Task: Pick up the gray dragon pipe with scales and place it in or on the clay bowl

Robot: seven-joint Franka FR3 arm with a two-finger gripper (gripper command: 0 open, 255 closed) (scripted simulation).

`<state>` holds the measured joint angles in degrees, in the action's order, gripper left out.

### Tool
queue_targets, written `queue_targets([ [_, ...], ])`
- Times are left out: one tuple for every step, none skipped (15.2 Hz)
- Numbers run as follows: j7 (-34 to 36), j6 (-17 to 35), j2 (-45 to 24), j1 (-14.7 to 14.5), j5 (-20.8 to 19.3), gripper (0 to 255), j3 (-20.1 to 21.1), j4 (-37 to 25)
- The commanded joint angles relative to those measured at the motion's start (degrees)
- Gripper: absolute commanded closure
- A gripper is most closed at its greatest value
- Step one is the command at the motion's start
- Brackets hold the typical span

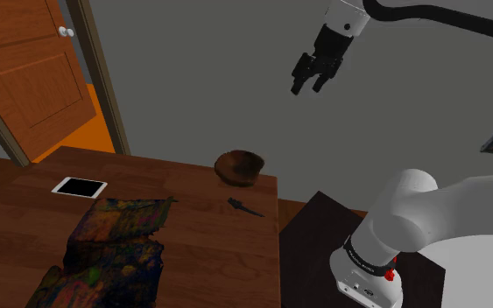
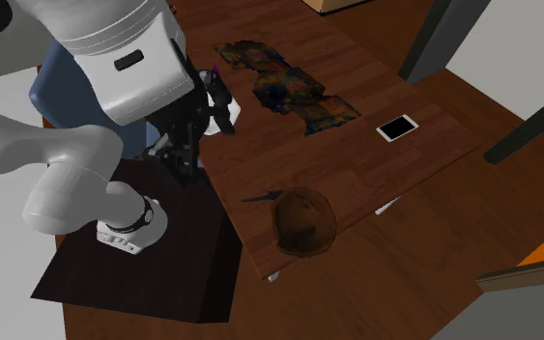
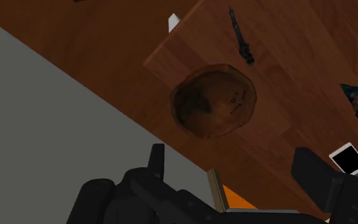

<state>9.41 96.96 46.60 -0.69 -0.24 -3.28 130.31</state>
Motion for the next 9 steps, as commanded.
queue_targets([
  [0.0,0.0,0.0,0.0,0.0,0,0.0,0.0],
  [-0.4,1.4,-0.3,-0.4,0.1,0,0.2,1.6],
  [-0.8,2.8,-0.6,-0.8,0.2,0,0.3,3.1],
  [-1.2,4.2,-0.9,-1.2,0.3,0,0.5,4.5],
  [-1.6,5.7,-1.4,-1.6,0.5,0,0.6,6.0],
  [-2.0,7.1,-1.8,-2.0,0.6,0,0.8,7.3],
  [-2.4,8.6,-2.4,-2.4,0.7,0,1.0,8.7],
  [-2.8,10.1,-3.0,-2.8,0.8,0,1.1,10.0],
  [-3.2,11.6,-3.6,-3.3,0.9,0,1.3,11.2],
])
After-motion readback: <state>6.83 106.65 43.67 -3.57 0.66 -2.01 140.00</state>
